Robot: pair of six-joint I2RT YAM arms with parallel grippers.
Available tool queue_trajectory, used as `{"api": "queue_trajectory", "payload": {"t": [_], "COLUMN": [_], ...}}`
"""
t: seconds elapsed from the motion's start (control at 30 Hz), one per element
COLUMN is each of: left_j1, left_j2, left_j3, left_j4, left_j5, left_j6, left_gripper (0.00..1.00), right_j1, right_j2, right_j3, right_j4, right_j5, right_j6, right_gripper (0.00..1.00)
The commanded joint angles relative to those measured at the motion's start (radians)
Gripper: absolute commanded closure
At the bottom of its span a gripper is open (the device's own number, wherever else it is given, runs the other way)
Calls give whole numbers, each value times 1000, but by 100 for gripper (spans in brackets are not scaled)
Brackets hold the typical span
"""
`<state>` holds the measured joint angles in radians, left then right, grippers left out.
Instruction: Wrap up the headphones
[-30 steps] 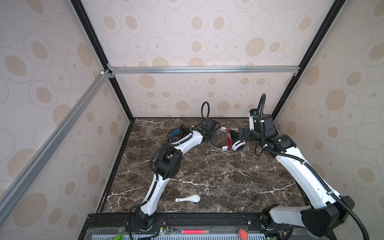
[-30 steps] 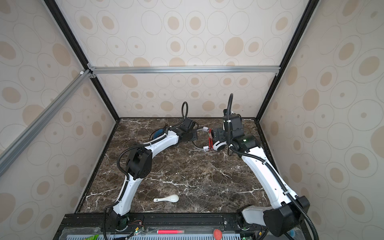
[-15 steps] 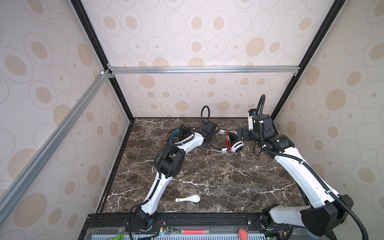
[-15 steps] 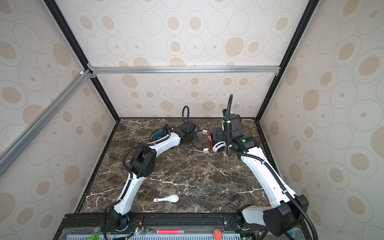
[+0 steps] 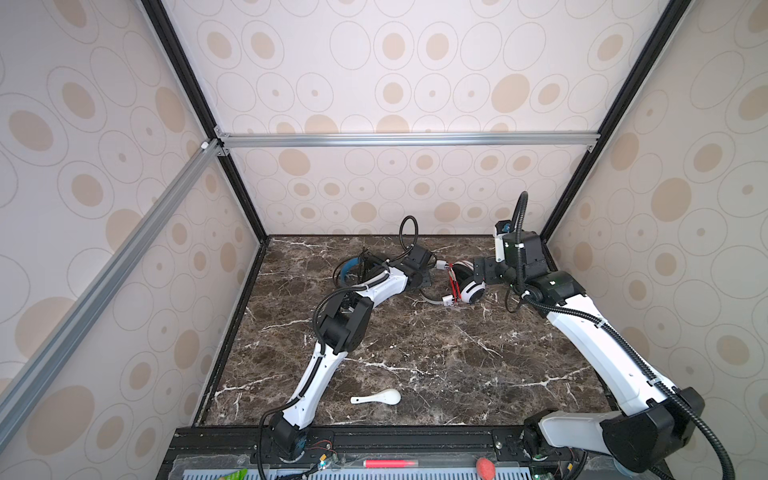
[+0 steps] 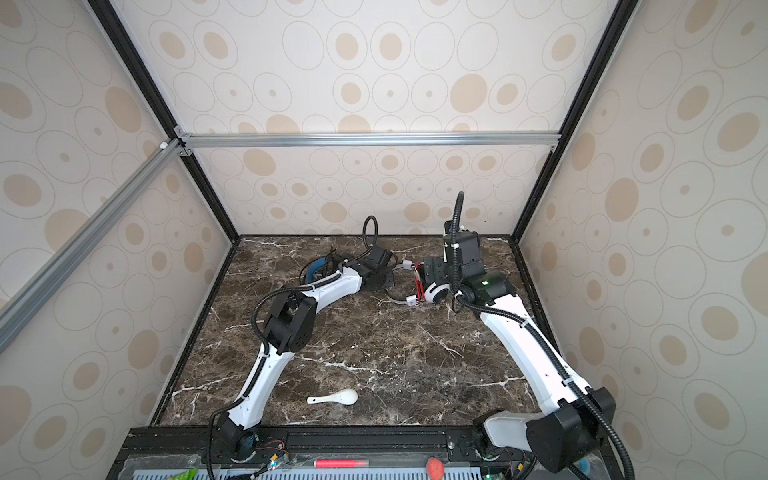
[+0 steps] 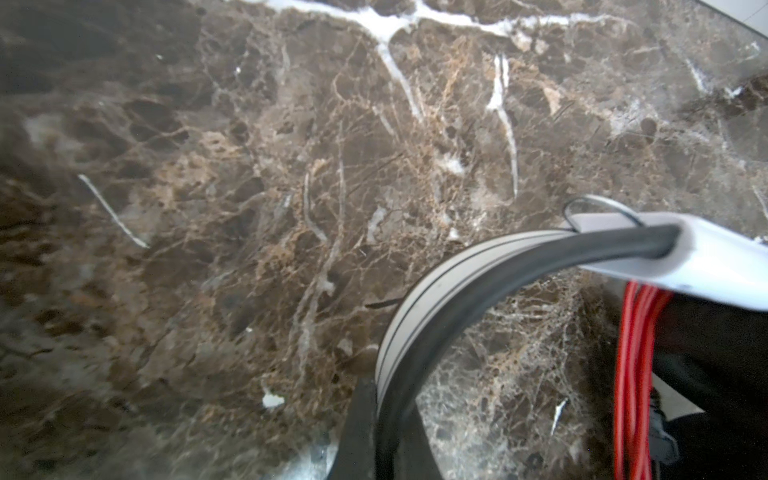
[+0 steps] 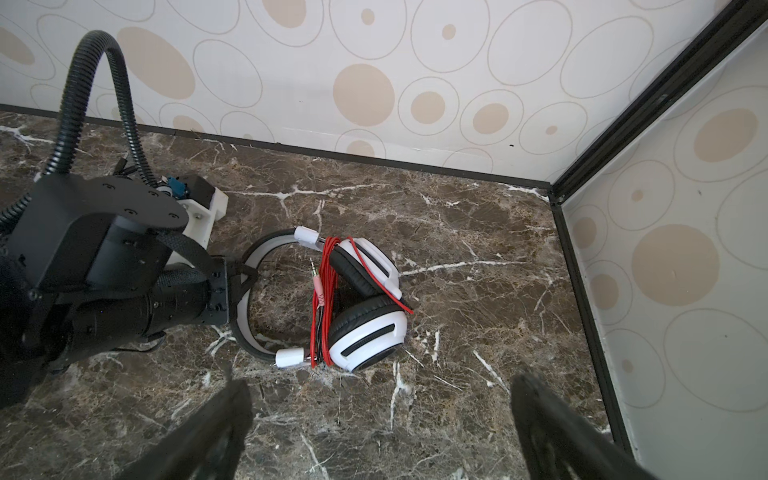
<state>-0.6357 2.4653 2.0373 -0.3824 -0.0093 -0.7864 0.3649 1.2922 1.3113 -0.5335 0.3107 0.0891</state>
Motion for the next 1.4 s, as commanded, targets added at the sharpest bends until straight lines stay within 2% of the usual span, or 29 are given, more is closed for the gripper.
{"api": "queue_trajectory", "payload": {"t": [0.0, 0.17, 0.37, 0.5, 0.63, 0.77, 0.9, 1.0, 1.2, 1.37], "left_j1": [4, 3, -1, -1, -8, -27, -52, -73, -82, -73], "left_j2": [-6, -19, -56, -87, -126, -182, -281, -403, -784, -1117], "left_j3": [59, 58, 52, 47, 48, 39, -11, -125, -532, -860], "left_j4": [77, 80, 77, 75, 67, 77, 74, 88, 197, 226], "left_j5": [-3, -7, -26, -37, -43, -33, -34, -55, -149, -343], "left_j6": [-48, -33, 6, 33, 75, 174, 289, 374, 481, 508], "left_gripper": [98, 83, 57, 44, 25, 2, 2, 2, 2, 2], "right_j1": [-7, -7, -7, -7, -6, -7, -7, -7, -6, -11], "right_j2": [-7, -14, -16, -17, -25, -52, -105, -157, -298, -382], "right_j3": [-12, -14, -7, -3, -2, -26, -83, -147, -348, -528], "right_j4": [13, 14, 11, 9, 4, 8, 34, 55, 146, 210], "right_j5": [5, 10, 7, 7, 17, 35, 68, 123, 260, 365], "right_j6": [11, 11, 14, 17, 11, 9, 20, 30, 49, 78], "right_gripper": [0, 0, 0, 0, 0, 0, 0, 0, 0, 0]}}
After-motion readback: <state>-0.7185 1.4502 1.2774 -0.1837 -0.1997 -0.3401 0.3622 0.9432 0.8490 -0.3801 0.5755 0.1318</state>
